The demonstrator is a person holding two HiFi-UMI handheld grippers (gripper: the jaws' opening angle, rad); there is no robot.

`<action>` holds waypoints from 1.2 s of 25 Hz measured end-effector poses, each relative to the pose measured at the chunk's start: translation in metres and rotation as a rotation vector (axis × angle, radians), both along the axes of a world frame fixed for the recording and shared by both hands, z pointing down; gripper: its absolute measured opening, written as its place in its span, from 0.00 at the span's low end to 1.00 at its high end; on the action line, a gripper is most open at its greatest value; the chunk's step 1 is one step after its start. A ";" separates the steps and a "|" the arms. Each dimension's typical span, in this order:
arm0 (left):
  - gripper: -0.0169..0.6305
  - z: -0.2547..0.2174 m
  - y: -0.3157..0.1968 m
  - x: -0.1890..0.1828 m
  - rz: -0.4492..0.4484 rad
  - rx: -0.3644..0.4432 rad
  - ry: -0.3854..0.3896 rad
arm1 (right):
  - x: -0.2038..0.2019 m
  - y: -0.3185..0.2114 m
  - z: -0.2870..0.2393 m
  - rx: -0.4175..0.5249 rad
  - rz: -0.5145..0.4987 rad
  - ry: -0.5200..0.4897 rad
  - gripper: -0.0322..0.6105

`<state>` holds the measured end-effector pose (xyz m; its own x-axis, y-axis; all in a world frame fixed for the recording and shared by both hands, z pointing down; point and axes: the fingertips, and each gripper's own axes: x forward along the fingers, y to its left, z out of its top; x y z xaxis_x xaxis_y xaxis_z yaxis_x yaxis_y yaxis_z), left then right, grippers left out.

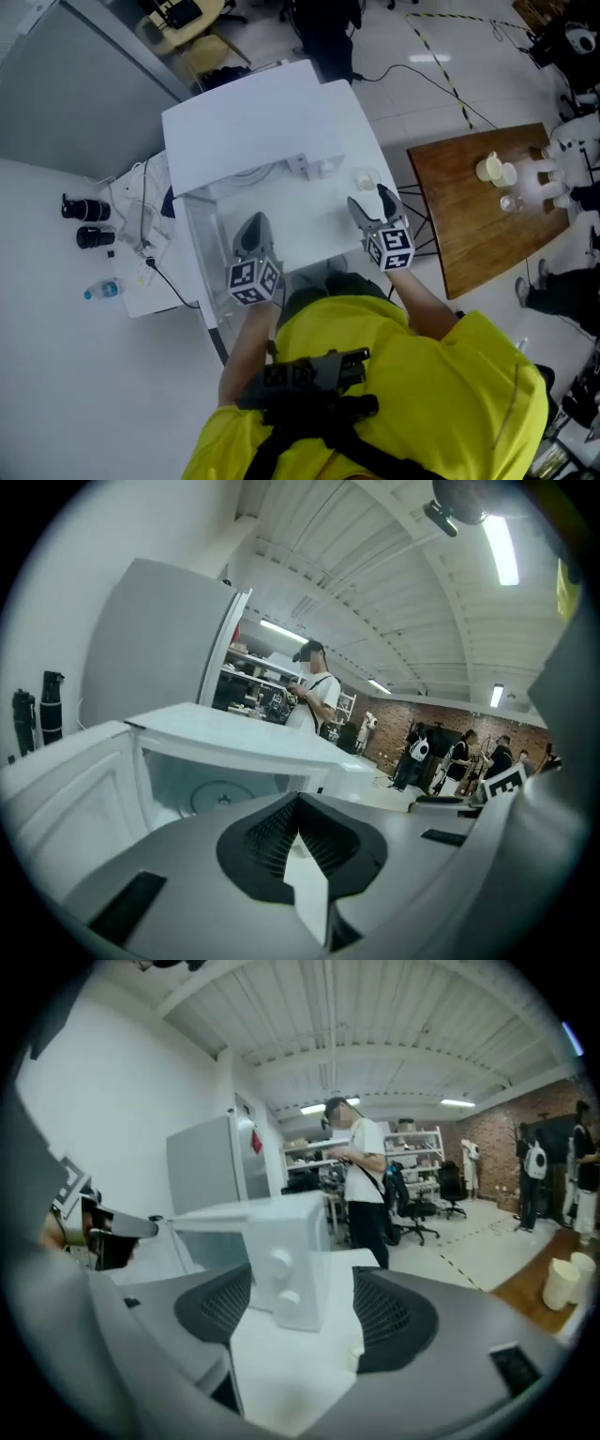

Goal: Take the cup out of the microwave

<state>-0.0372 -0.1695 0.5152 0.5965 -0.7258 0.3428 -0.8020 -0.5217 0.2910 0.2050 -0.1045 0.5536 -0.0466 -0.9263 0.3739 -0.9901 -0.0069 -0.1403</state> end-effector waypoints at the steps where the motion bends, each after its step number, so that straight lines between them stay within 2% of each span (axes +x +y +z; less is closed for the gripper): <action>1: 0.03 -0.013 0.001 -0.007 -0.008 0.016 0.009 | -0.014 -0.006 -0.023 0.034 -0.032 0.003 0.59; 2: 0.03 -0.026 0.000 -0.014 -0.013 0.036 0.017 | -0.026 -0.012 -0.042 0.060 -0.056 0.009 0.55; 5: 0.03 -0.058 -0.004 -0.036 -0.036 0.089 0.020 | -0.052 -0.032 -0.091 0.115 -0.085 0.018 0.52; 6: 0.03 -0.067 -0.003 -0.045 -0.049 0.102 0.019 | -0.060 -0.034 -0.107 0.140 -0.097 0.016 0.44; 10: 0.03 -0.114 0.009 -0.070 -0.094 0.173 0.021 | -0.088 -0.031 -0.161 0.248 -0.164 0.021 0.44; 14: 0.03 -0.157 0.016 -0.077 -0.099 0.227 0.053 | -0.107 -0.024 -0.195 0.298 -0.200 -0.022 0.44; 16: 0.03 -0.176 0.023 -0.082 -0.102 0.258 0.059 | -0.115 -0.015 -0.218 0.347 -0.214 -0.022 0.25; 19: 0.03 -0.197 0.036 -0.090 -0.111 0.298 0.071 | -0.118 -0.001 -0.243 0.404 -0.224 -0.004 0.06; 25: 0.03 -0.203 0.054 -0.096 -0.106 0.308 0.048 | -0.124 0.011 -0.261 0.437 -0.260 -0.005 0.06; 30: 0.03 -0.202 0.053 -0.096 -0.098 0.308 0.044 | -0.126 0.013 -0.253 0.406 -0.256 -0.010 0.06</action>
<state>-0.1329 -0.1163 0.3131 0.5283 -0.8459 0.0740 -0.8428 -0.5117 0.1671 0.0787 -0.0918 0.3003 -0.2939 -0.9557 -0.0179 -0.9514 0.2943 -0.0907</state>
